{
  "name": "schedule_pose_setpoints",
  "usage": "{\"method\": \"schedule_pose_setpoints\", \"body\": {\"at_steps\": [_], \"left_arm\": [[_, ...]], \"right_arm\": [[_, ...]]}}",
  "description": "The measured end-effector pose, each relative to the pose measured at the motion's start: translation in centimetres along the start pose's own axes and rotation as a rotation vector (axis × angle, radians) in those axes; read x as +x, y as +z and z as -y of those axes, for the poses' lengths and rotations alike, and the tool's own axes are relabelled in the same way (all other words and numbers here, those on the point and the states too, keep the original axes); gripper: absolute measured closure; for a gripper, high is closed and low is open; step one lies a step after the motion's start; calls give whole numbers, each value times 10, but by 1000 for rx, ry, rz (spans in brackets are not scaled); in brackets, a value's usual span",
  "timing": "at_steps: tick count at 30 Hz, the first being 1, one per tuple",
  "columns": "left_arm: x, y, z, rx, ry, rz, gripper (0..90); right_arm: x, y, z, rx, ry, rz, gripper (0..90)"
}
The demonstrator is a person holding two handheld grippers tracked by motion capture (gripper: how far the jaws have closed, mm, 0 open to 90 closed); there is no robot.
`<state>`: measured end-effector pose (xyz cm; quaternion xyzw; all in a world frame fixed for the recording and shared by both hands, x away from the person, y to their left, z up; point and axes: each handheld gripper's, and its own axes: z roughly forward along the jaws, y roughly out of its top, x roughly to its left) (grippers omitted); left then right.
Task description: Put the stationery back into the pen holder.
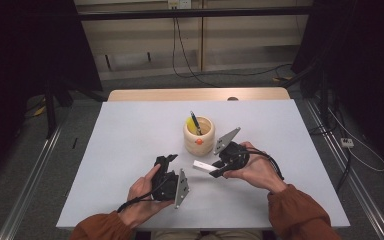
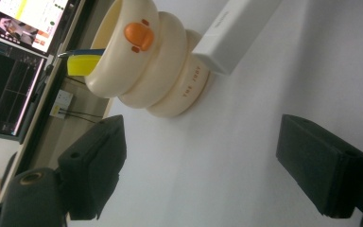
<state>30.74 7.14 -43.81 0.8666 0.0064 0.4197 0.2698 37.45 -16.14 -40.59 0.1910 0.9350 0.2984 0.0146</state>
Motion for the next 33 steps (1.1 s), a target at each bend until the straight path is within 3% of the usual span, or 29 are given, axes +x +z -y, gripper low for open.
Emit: {"method": "schedule_pose_setpoints", "body": {"at_steps": [4,7,11,13,14,17,27,29,32,33], "left_arm": [[-9,3,-1,27,56,2,237],[-12,1,-4,45,127,-31,271],[-15,3,-6,31,134,-43,318],[-15,4,-7,42,149,-23,341],[-16,5,-7,37,137,-18,355],[-19,8,-10,32,185,-40,409],[-29,13,-14,17,258,-61,526],[-29,15,-14,10,268,-55,542],[-33,16,-15,5,297,-92,593],[-33,16,-15,8,304,-79,605]], "right_arm": [[1,7,-8,12,-8,-21,688],[3,11,-15,17,-30,-29,688],[5,17,-23,41,-36,-38,688],[6,19,-28,46,-47,-45,688],[6,20,-30,46,-47,-50,688],[7,21,-34,59,-49,-49,688],[8,26,-37,67,-44,-78,688],[8,27,-36,74,-30,-80,688],[7,29,-36,66,-12,-100,688],[7,29,-36,67,-8,-101,688]]}}
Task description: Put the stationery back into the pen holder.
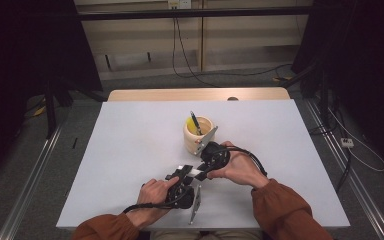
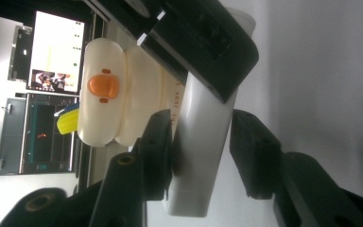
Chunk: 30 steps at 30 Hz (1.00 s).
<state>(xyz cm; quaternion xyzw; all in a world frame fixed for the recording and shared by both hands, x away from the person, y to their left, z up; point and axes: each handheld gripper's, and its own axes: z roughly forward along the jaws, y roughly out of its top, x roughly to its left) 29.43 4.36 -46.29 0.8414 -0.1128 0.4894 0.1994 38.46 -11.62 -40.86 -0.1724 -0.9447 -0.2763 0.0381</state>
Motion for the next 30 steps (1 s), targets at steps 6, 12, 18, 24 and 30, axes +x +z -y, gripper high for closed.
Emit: {"method": "schedule_pose_setpoints", "body": {"at_steps": [6,12,18,24,30], "left_arm": [[2,-3,1,-1,-39,11,674],[9,-4,3,-8,-134,56,706],[14,-4,5,-37,-227,96,709],[20,-3,13,-40,-352,150,710],[26,2,21,-44,-475,200,710]], "right_arm": [[-1,0,1,-24,9,-14,686],[-2,-7,7,-126,16,-16,671],[3,-9,17,-230,26,18,576],[6,-12,25,-265,40,70,450],[6,-14,33,-284,110,187,230]]}}
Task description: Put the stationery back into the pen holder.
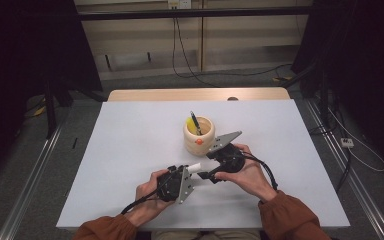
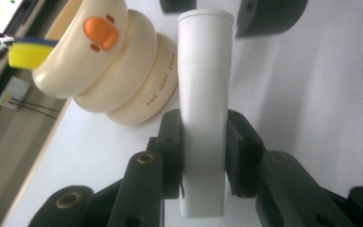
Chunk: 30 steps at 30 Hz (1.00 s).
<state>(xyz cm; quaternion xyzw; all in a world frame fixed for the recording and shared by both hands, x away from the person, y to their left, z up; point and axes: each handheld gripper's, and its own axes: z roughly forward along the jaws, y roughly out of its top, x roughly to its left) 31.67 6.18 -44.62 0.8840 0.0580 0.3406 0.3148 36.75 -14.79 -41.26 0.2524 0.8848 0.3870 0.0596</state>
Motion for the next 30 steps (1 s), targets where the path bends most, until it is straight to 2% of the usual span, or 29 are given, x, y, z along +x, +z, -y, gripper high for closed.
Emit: {"method": "schedule_pose_setpoints", "body": {"at_steps": [3,5,9,12,14,16,21,25,30], "left_arm": [[3,1,2,-6,-43,17,710],[6,0,4,-5,-71,30,710],[13,-2,9,-5,-141,59,710],[17,-4,14,-13,-204,82,710],[20,-7,16,-26,-255,99,710],[24,-9,18,-46,-298,115,710],[31,-15,21,-78,-396,156,711],[37,-20,24,-115,-484,191,710],[43,-26,26,-148,-562,231,710]], "right_arm": [[-2,-3,5,-47,34,12,165],[-3,-5,7,-61,48,62,105],[-2,-13,16,-150,60,160,88],[-2,-20,23,-187,49,215,51],[-2,-23,29,-218,65,230,52],[-4,-26,34,-225,94,224,53],[-9,-32,48,-254,140,247,56],[-10,-40,58,-284,146,276,51],[-9,-48,69,-325,162,310,50]]}}
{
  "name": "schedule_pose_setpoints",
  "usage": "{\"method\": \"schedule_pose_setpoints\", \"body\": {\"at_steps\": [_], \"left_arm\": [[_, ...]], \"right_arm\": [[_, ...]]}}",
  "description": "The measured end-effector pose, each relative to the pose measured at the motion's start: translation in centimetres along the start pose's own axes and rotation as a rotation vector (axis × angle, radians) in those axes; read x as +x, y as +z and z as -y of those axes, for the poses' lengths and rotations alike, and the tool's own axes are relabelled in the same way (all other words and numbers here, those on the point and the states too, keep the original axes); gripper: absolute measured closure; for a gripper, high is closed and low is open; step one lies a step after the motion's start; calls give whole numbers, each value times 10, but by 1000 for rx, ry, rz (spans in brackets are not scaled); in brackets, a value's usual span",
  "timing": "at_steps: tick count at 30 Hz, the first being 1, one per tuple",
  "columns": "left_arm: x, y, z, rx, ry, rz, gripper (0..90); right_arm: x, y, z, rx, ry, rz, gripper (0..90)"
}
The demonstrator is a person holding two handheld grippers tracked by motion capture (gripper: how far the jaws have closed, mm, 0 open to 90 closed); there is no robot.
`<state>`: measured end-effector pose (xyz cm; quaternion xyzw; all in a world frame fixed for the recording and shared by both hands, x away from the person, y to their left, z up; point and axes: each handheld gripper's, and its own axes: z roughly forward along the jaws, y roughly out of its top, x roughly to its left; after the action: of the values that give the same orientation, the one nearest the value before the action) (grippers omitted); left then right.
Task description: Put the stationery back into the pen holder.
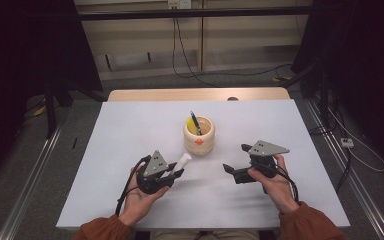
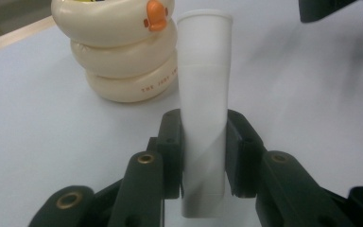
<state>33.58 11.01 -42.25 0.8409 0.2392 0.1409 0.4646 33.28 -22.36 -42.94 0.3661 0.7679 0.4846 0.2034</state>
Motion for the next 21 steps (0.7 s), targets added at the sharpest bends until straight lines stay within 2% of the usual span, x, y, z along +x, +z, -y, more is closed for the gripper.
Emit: {"method": "schedule_pose_setpoints", "body": {"at_steps": [2,4,6,10,21], "left_arm": [[0,-3,-1,-9,-13,9,710],[1,-5,-3,-21,-40,20,710],[0,-7,-6,-23,-27,1,711],[2,-12,-16,-56,-37,4,711],[18,-16,-37,-118,-103,-4,711]], "right_arm": [[-1,-4,4,-18,0,-5,54],[-2,-7,7,-29,-2,11,54],[-3,-11,10,-46,3,23,53],[-7,-20,15,-76,16,54,49],[-11,-39,28,-79,37,96,48]]}}
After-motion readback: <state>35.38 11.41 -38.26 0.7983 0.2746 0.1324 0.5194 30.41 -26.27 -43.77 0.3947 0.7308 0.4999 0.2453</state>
